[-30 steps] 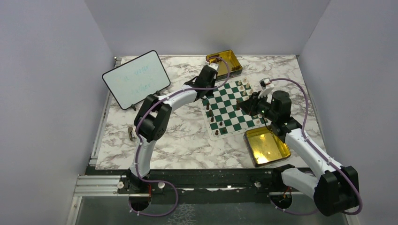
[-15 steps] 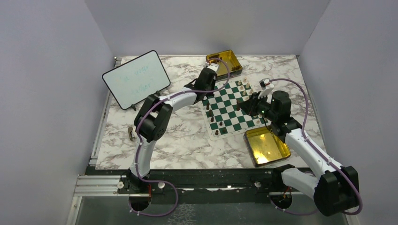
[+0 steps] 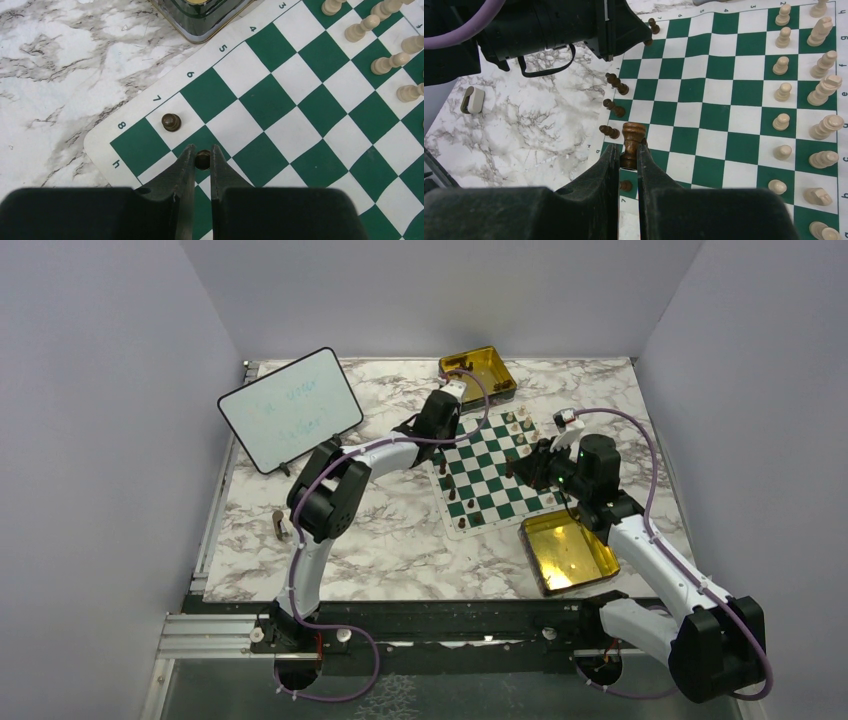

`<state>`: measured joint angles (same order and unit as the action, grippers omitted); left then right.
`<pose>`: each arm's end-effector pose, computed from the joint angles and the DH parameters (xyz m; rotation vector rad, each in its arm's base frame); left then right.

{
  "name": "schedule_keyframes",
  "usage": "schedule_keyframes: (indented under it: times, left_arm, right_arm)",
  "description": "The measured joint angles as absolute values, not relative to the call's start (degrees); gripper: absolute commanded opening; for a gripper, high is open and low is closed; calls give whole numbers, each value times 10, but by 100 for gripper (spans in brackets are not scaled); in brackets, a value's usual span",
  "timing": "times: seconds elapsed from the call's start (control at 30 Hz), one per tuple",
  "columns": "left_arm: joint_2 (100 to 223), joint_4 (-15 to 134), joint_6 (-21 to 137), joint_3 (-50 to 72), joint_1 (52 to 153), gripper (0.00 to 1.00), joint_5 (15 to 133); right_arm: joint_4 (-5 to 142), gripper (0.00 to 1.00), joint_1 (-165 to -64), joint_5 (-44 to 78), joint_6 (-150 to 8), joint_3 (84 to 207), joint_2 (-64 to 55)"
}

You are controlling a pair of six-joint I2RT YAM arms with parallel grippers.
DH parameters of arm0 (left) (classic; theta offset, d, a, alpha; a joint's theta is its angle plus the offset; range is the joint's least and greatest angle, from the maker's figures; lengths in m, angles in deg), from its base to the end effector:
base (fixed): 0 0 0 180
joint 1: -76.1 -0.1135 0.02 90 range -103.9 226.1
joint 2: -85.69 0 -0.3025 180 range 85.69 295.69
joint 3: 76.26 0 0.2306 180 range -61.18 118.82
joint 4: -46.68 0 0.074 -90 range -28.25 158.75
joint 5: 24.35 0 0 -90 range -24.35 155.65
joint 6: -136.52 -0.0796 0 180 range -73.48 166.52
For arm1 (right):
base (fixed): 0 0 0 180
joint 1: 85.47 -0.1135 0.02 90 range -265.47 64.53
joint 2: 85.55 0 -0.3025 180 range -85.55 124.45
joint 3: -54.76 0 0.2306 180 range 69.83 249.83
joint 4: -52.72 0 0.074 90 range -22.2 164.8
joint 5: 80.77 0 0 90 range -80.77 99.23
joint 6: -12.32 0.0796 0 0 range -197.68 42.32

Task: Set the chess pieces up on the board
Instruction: Place the chess piece on the chessboard.

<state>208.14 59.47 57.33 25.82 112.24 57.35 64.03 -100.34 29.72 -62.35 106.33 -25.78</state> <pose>0.4319 -0.3012 0.2049 0.3905 2.1245 -0.3216 0.2209 0.0875 0.2924 -0.2393 1.9358 0.6938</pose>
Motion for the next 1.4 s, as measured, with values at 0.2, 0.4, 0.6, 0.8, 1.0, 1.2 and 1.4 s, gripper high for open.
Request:
schedule_keyframes:
  times: [0.2,0.4,0.6,0.8,1.0,1.2,1.4]
  left_arm:
    - [2088,582,566,248,1122,10,574]
    - [2097,570,563,245,1122,10,574]
    - [2101,561,560,245,1122,10,573]
    - [2106,557,558,244,1122,10,573]
    - [2106,554,555,240,1122,19,573]
    - [2106,555,553,239,1122,25,573]
    - [2106,561,552,239,1122,31,573]
  right_arm:
    - [644,1,-1003,296,-624,1071,-258]
    - [644,1,-1003,296,-626,1075,-257]
    - [644,1,-1003,296,-628,1075,-255]
    - [644,1,-1003,296,-628,1075,-252]
    - [644,1,-1003,296,-628,1075,-251]
    - [644,1,-1003,296,-628,1075,-249]
    - [644,1,-1003,296,-628,1075,-246]
